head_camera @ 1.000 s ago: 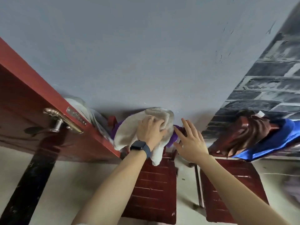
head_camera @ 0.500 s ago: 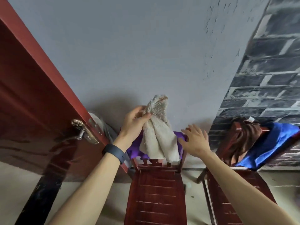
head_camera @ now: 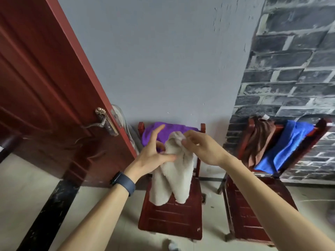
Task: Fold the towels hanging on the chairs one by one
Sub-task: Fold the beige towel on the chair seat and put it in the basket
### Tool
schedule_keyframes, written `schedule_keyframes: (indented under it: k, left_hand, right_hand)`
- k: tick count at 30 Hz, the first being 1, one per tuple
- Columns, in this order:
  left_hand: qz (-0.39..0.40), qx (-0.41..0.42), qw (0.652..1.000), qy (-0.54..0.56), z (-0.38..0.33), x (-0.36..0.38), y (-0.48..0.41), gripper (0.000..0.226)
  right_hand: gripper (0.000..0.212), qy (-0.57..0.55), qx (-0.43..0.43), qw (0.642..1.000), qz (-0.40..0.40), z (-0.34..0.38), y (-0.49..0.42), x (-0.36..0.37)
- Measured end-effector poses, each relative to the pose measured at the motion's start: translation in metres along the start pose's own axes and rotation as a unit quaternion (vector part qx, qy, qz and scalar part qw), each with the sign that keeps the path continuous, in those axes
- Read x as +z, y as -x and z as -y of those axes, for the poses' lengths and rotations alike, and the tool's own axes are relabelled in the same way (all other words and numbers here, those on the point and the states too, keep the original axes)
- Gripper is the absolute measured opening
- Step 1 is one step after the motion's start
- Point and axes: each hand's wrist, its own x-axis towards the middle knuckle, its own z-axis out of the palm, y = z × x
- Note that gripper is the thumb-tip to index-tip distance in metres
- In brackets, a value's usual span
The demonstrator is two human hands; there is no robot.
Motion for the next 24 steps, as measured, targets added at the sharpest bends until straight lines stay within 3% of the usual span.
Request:
schedule_keyframes:
  k: [2,4,6,9,11,14,16,19,21,24]
  left_hand:
    - [0.04,0.005,0.988,-0.146,0.002,0.003,0.011,0.031]
    - [0.047,0.0,0.981,-0.188,0.002,0.012,0.017,0.043]
    - [0.06,-0.029,0.99,-0.125,0.002,0.023,0.022,0.044]
    - [0.068,-0.098,0.991,0.065,0.018,0.046,0.025,0.053]
    - [0.053,-0.137,0.973,0.176,0.028,0.062,0.036,0.051]
    - [0.079,-0.212,0.917,0.328,0.042,0.082,0.051,0.046]
    - [0.087,-0.229,0.898,0.366,0.048,0.088,0.058,0.042]
    - [0.09,-0.24,0.885,0.389,0.055,0.089,0.064,0.037]
    - [0.079,-0.244,0.881,0.398,0.063,0.087,0.066,0.043]
    - [0.085,-0.252,0.877,0.4,0.078,0.078,0.068,0.055]
  right_hand:
    - [0.016,0.048,-0.006,0.998,0.03,-0.005,0.012,0.003]
    - [0.019,0.126,0.001,0.991,-0.034,-0.012,0.018,0.007]
    - [0.019,0.18,0.038,0.966,-0.184,-0.023,0.036,0.012]
    - [0.02,0.05,0.149,0.929,-0.334,-0.038,0.097,0.032]
    - [0.032,-0.04,0.251,0.913,-0.321,-0.044,0.149,0.056]
    - [0.048,-0.186,0.362,0.899,-0.16,-0.057,0.199,0.096]
    - [0.064,-0.312,0.384,0.866,-0.066,-0.064,0.206,0.121]
    - [0.093,-0.418,0.432,0.791,-0.112,-0.067,0.19,0.151]
    - [0.091,-0.467,0.46,0.74,-0.152,-0.067,0.177,0.166]
    - [0.072,-0.473,0.454,0.739,-0.157,-0.062,0.162,0.174]
